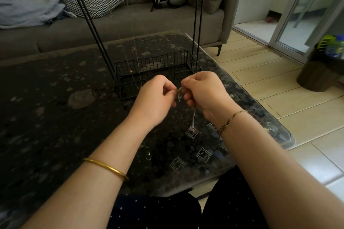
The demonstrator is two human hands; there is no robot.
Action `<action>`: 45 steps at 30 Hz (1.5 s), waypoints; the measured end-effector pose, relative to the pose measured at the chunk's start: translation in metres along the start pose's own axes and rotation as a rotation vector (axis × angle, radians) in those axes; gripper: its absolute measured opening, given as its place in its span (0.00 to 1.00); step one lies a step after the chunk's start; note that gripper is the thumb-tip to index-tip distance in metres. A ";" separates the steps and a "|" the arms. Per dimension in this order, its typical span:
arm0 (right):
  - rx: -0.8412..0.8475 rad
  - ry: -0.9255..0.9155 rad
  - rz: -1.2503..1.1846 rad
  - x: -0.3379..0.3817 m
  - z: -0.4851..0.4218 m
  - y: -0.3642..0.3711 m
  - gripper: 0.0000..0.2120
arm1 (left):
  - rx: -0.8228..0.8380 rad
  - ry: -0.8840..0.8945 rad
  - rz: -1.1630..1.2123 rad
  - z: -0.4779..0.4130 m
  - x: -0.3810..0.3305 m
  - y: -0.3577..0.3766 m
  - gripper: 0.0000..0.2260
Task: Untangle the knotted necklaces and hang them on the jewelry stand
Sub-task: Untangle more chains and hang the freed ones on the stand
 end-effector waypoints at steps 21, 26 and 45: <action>0.050 -0.157 0.204 -0.002 0.001 0.002 0.04 | 0.000 -0.237 0.390 -0.003 0.006 -0.006 0.04; 0.025 -0.156 0.168 -0.003 -0.001 0.002 0.05 | 0.087 -0.235 0.436 -0.001 0.006 -0.005 0.05; 0.060 -0.046 -0.008 -0.003 0.000 0.001 0.06 | 0.016 -0.136 0.417 0.000 0.002 -0.008 0.05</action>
Point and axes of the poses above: each hand's wrist, its own z-axis away from the middle knuckle, its own y-axis out of the palm, x = y × z, the point moved 1 cm from there along -z, towards the middle knuckle
